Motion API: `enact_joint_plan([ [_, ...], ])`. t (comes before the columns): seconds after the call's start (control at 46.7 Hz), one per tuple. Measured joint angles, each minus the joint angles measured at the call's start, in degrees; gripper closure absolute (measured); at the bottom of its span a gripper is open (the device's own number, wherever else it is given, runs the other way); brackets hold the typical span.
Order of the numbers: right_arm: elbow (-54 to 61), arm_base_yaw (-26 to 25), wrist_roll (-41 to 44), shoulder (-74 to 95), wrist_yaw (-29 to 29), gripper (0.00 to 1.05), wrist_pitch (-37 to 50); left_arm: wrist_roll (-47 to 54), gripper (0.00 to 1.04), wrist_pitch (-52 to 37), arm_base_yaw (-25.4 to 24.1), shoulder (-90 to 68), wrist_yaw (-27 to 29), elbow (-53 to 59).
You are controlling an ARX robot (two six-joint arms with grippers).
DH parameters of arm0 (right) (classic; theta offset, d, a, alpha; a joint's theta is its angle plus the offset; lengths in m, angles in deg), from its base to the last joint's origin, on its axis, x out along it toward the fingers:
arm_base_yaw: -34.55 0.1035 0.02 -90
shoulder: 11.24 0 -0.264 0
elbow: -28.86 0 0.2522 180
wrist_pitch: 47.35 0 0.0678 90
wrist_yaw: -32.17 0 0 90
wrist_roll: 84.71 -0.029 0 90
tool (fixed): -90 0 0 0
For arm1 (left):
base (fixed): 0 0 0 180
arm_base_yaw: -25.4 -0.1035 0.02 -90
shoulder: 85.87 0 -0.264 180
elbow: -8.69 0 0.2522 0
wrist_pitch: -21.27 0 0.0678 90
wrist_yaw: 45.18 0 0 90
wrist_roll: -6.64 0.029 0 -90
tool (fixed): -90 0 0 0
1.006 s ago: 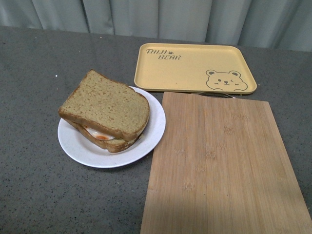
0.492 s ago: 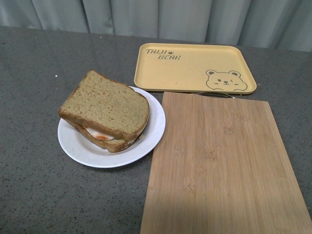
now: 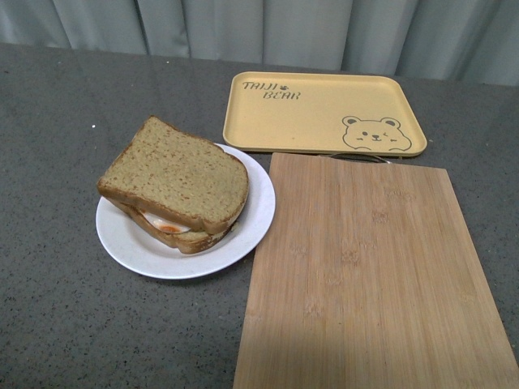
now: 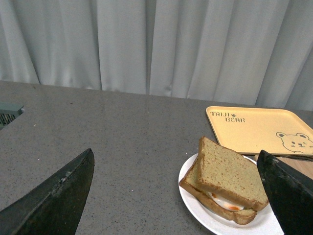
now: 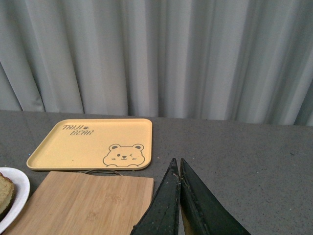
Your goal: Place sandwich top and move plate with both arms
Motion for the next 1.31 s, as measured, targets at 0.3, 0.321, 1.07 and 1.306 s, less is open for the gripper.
enact_joint_plan([
  [0.3,0.0,0.0,0.0,-4.2,0.0,1.04,-4.2,0.0,0.07,0.0,0.0,0.0,0.0,0.0],
  [0.321,0.0,0.0,0.0,-4.5,0.0,1.04,-4.4,0.0,0.07,0.0,0.0,0.0,0.0,0.0],
  [1.07,0.0,0.0,0.1,-16.3,-0.2,0.60,-16.7,0.0,0.07,0.0,0.0,0.0,0.0,0.0],
  [1.306,0.0,0.0,0.1,-16.3,-0.2,0.21,-16.7,-7.2,0.07,5.6,2.7,-8.8,3.4,-2.4],
])
